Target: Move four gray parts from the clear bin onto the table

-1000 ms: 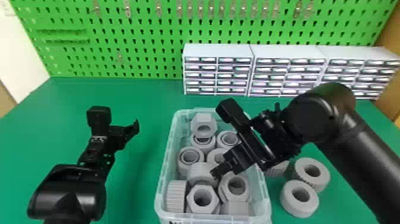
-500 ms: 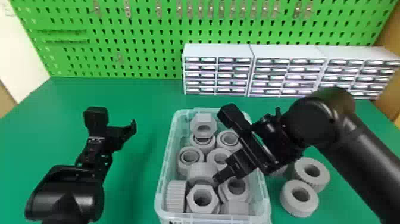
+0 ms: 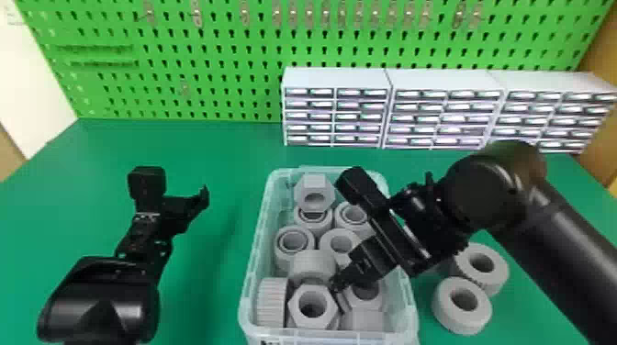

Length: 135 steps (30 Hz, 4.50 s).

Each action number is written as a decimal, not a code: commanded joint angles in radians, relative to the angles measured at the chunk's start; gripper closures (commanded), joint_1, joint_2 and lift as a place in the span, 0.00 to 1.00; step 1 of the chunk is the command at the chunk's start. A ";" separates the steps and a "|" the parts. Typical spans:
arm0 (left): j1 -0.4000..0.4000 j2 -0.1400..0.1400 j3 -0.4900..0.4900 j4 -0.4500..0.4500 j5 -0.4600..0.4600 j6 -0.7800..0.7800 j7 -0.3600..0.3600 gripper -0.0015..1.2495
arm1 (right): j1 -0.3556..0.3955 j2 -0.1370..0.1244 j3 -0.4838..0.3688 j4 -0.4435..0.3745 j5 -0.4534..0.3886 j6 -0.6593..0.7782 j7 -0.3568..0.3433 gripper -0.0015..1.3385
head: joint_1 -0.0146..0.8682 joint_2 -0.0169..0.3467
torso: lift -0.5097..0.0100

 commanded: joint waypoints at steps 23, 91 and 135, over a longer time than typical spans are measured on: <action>-0.014 0.003 -0.020 0.005 0.003 0.000 0.019 0.15 | 0.027 -0.001 -0.022 0.049 0.060 0.003 0.000 0.43 | 0.80 0.24 | 0.88; -0.023 0.012 -0.049 0.017 0.019 0.000 0.024 0.15 | -0.056 0.022 -0.059 -0.035 0.010 0.003 0.000 0.78 | 0.80 0.24 | 0.88; -0.016 0.017 -0.058 0.017 0.034 0.000 0.026 0.15 | -0.006 0.004 -0.404 -0.160 0.183 0.003 -0.002 0.78 | 0.80 0.24 | 0.88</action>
